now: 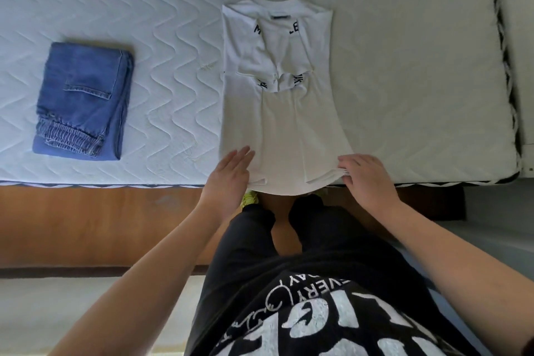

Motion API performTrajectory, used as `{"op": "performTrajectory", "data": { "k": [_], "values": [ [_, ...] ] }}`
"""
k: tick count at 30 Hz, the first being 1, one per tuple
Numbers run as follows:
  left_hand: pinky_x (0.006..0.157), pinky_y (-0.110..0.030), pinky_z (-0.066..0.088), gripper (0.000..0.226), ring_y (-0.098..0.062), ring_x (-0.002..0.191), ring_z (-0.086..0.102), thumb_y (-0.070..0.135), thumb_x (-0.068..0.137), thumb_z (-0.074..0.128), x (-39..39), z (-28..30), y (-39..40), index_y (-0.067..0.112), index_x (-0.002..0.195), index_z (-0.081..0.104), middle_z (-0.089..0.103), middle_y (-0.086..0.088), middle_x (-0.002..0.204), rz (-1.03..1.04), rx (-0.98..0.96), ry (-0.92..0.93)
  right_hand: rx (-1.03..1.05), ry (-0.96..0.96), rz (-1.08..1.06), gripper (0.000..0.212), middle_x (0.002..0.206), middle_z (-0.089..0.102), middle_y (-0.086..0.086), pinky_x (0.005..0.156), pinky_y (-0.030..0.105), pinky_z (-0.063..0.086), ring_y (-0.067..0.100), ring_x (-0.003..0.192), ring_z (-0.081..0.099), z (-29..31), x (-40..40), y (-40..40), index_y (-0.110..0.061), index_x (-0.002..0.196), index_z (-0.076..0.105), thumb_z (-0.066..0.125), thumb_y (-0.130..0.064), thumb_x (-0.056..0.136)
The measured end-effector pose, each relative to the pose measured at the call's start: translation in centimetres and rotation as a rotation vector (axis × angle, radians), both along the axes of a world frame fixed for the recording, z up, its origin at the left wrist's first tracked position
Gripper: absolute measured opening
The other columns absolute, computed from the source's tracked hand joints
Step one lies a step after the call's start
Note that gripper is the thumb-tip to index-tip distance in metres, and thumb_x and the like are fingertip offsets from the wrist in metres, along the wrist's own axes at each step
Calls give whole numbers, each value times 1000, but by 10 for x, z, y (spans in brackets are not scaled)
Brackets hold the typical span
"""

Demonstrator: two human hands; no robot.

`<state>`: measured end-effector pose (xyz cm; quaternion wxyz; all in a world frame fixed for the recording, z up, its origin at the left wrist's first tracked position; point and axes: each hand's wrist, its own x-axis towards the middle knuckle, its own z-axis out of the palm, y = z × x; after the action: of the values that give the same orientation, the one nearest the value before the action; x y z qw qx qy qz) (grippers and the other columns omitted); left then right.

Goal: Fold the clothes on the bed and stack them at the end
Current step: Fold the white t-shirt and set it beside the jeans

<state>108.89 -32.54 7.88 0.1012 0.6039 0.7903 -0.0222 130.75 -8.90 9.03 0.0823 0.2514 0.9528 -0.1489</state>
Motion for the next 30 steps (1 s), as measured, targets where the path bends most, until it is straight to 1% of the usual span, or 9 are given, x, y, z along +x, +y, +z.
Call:
{"op": "performTrajectory", "data": {
  "k": [2,4,7,11,14,16,20,24,30],
  "values": [
    [80,-33,58,31,-27,94,71,4,66,81,4,17,1,8,95,71,69,-9,115,-37,-74,-78,-12,-59,15,23,95,70,6,80,37,46,28,87,64,11,4,-1,-12,111,65,60,-7,89],
    [81,-33,54,48,-23,104,65,10,89,57,7,23,-2,18,135,50,59,0,128,5,-266,-113,-33,-67,49,34,95,70,6,71,35,46,29,84,65,21,11,-2,-15,123,63,55,-4,92],
    [74,-28,45,69,-20,109,62,11,94,48,10,40,-7,35,153,23,50,11,139,-49,-367,-124,-101,-55,115,52,118,68,4,83,36,50,31,99,65,34,25,-2,-21,135,59,51,4,91],
    [77,-27,44,73,-21,109,63,4,96,44,25,59,-16,46,152,22,41,16,151,-167,-342,-206,-171,-98,249,45,129,65,-4,95,29,46,21,111,65,52,36,-7,-24,127,66,57,-1,90],
    [95,-32,46,68,-20,122,57,3,98,43,32,71,-24,46,149,30,45,15,149,-200,-333,-271,-166,-64,316,22,104,75,0,78,32,53,22,89,72,66,44,-12,-20,103,77,75,-13,82],
    [97,-32,46,66,-18,122,58,2,97,44,35,76,-30,43,147,34,53,15,142,-162,-328,-313,-162,-81,332,12,96,75,-1,74,34,52,23,86,71,74,46,-16,-19,96,77,73,-25,86],
    [80,-29,45,53,-22,98,66,-1,90,45,33,76,-38,31,132,48,69,5,110,-28,-349,-384,-206,-177,296,27,105,71,-5,88,33,43,18,98,64,72,43,-15,-19,105,72,58,-41,95],
    [87,-26,45,46,-16,103,63,-2,96,47,3,68,-20,29,128,58,65,10,120,39,-305,-438,-350,-140,170,27,113,72,-3,91,34,47,17,104,65,73,21,3,-20,117,71,58,-31,97],
    [92,-26,46,46,-4,109,62,5,100,47,-73,56,48,40,123,64,65,19,123,85,-267,-547,-443,-105,136,30,118,69,-12,81,2,34,1,104,63,71,-45,58,-32,123,68,61,-26,95]
  ]
}}
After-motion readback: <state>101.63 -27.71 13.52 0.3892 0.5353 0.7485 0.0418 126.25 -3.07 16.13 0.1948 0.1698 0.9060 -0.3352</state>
